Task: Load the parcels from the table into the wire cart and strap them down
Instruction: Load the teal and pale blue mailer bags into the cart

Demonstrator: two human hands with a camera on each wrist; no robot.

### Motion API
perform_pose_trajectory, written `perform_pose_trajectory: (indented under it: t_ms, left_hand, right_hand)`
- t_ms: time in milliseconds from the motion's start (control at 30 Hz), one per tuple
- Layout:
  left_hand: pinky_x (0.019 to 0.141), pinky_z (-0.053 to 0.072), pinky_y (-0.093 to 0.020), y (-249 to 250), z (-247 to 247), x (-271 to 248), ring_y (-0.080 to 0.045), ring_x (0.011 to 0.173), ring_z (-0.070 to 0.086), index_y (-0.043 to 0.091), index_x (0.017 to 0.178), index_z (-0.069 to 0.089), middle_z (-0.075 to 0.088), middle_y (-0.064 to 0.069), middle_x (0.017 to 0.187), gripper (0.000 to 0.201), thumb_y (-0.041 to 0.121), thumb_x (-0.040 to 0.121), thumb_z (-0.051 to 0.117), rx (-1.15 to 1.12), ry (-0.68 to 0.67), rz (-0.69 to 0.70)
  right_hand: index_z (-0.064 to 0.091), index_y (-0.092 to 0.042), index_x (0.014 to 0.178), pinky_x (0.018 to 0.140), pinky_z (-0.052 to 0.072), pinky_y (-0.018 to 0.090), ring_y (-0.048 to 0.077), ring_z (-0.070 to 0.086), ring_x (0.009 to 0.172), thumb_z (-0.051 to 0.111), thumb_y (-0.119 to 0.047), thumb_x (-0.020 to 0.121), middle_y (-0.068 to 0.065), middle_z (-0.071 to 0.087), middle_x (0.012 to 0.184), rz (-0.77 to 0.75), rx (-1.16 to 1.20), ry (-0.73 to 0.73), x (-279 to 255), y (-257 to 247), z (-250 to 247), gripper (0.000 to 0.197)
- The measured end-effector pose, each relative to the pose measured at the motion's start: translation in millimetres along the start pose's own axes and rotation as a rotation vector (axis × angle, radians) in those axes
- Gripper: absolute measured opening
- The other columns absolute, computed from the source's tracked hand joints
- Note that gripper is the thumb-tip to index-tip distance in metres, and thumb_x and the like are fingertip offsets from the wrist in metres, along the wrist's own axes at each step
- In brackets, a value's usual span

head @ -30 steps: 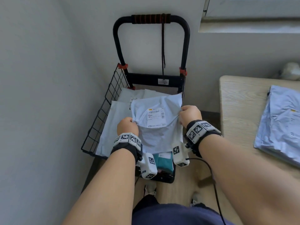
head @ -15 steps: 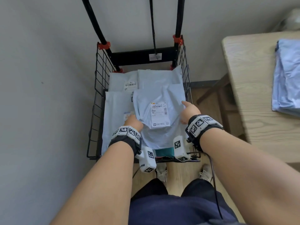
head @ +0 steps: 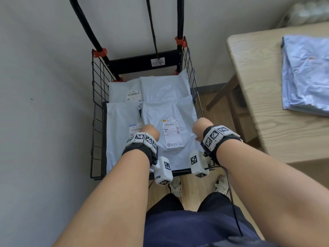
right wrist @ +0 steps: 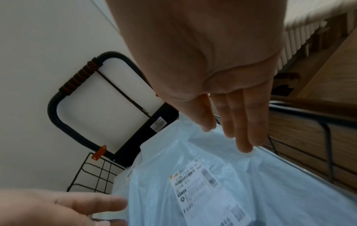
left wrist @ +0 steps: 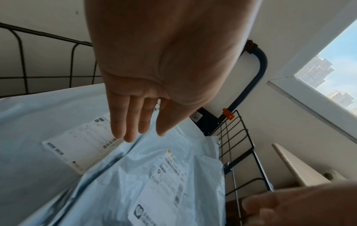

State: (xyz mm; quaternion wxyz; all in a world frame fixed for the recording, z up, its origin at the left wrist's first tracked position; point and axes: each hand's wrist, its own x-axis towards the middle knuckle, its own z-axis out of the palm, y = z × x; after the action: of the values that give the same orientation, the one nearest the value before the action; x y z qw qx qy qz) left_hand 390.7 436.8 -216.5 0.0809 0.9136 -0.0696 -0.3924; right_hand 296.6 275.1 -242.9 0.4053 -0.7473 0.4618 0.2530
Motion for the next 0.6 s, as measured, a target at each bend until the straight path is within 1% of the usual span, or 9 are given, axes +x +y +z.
perform_pose_trajectory:
  t_ms: [67, 100, 167, 233, 333, 400, 500, 533, 600]
  left_hand:
    - [0.102, 0.040, -0.033, 13.5, -3.4, -6.1, -0.029, 0.129, 0.047, 0.006, 0.136, 0.048, 0.046, -0.012, 0.144, 0.041, 0.004, 0.097, 0.035, -0.022, 0.009, 0.031]
    - [0.102, 0.040, -0.033, 19.0, -4.8, -9.0, -0.029, 0.130, 0.047, 0.008, 0.130, 0.052, 0.046, -0.012, 0.144, 0.038, 0.004, 0.097, 0.035, -0.023, 0.023, 0.072]
    - [0.102, 0.039, -0.034, 34.2, -8.0, -13.1, -0.029, 0.129, 0.047, 0.010, 0.115, 0.059, 0.046, -0.013, 0.144, 0.032, 0.001, 0.096, 0.036, -0.048, 0.050, 0.119]
    - [0.099, 0.041, -0.034, 53.3, -11.4, -16.4, -0.031, 0.126, 0.049, 0.008, 0.127, 0.056, 0.049, -0.013, 0.141, 0.038, 0.000, 0.095, 0.037, -0.090, 0.089, 0.165]
    - [0.099, 0.043, -0.035, 84.2, -13.7, -21.3, -0.031, 0.124, 0.051, 0.010, 0.136, 0.051, 0.051, -0.010, 0.140, 0.044, 0.003, 0.095, 0.038, -0.129, 0.136, 0.256]
    - [0.099, 0.045, -0.036, 107.4, -12.4, -24.6, -0.030, 0.123, 0.052, 0.014, 0.136, 0.051, 0.050, -0.008, 0.141, 0.044, 0.006, 0.095, 0.039, -0.125, 0.138, 0.314]
    - [0.092, 0.046, -0.034, 148.4, -7.7, -30.5, -0.030, 0.109, 0.056, 0.020, 0.122, 0.058, 0.058, -0.010, 0.124, 0.036, 0.007, 0.094, 0.039, -0.099, 0.150, 0.403]
    - [0.091, 0.046, -0.033, 162.8, -5.0, -34.1, -0.030, 0.110, 0.056, 0.021, 0.124, 0.058, 0.058, -0.009, 0.125, 0.038, 0.007, 0.094, 0.040, -0.100, 0.146, 0.426]
    - [0.096, 0.046, -0.032, 190.4, 2.5, -40.4, -0.028, 0.119, 0.054, 0.020, 0.133, 0.054, 0.055, -0.005, 0.135, 0.043, 0.009, 0.094, 0.041, -0.095, 0.138, 0.470]
  right_hand:
    - [0.061, 0.001, 0.113, 0.087, 0.051, 0.033, 0.032, 0.063, 0.108, 0.048, -0.005, 0.093, 0.016, 0.064, 0.119, -0.011, -0.030, 0.050, -8.1, -6.5, -15.5, 0.024]
    - [0.063, 0.001, 0.111, 0.085, 0.051, 0.033, 0.032, 0.064, 0.104, 0.048, -0.004, 0.092, 0.016, 0.066, 0.114, -0.021, -0.037, 0.097, -12.3, -8.7, -25.4, 0.024]
    - [0.066, -0.002, 0.115, 0.091, 0.051, 0.036, 0.033, 0.064, 0.104, 0.047, -0.004, 0.092, 0.015, 0.066, 0.115, -0.073, -0.040, 0.161, -16.4, -8.7, -46.2, 0.030]
    - [0.065, -0.003, 0.119, 0.096, 0.050, 0.039, 0.034, 0.062, 0.108, 0.046, -0.004, 0.092, 0.015, 0.065, 0.119, -0.085, -0.017, 0.201, -21.9, -4.2, -66.9, 0.033]
    - [0.067, -0.009, 0.114, 0.096, 0.050, 0.040, 0.032, 0.063, 0.108, 0.048, -0.002, 0.090, 0.012, 0.066, 0.117, -0.086, 0.138, 0.302, -22.5, 13.0, -97.5, 0.032]
    - [0.068, -0.014, 0.109, 0.095, 0.051, 0.040, 0.030, 0.063, 0.107, 0.049, -0.003, 0.088, 0.010, 0.067, 0.113, -0.080, 0.228, 0.378, -23.2, 26.9, -116.0, 0.031]
    - [0.067, -0.015, 0.108, 0.091, 0.051, 0.037, 0.029, 0.063, 0.102, 0.049, -0.004, 0.088, 0.009, 0.065, 0.102, -0.039, 0.352, 0.449, -31.7, 51.3, -144.6, 0.029]
    - [0.066, -0.016, 0.109, 0.090, 0.051, 0.036, 0.030, 0.063, 0.102, 0.049, -0.006, 0.089, 0.010, 0.066, 0.103, -0.028, 0.364, 0.485, -32.7, 62.0, -155.2, 0.028]
    - [0.066, -0.016, 0.110, 0.088, 0.050, 0.033, 0.030, 0.063, 0.105, 0.050, -0.008, 0.090, 0.011, 0.067, 0.110, -0.007, 0.367, 0.552, -35.7, 84.0, -177.7, 0.027]
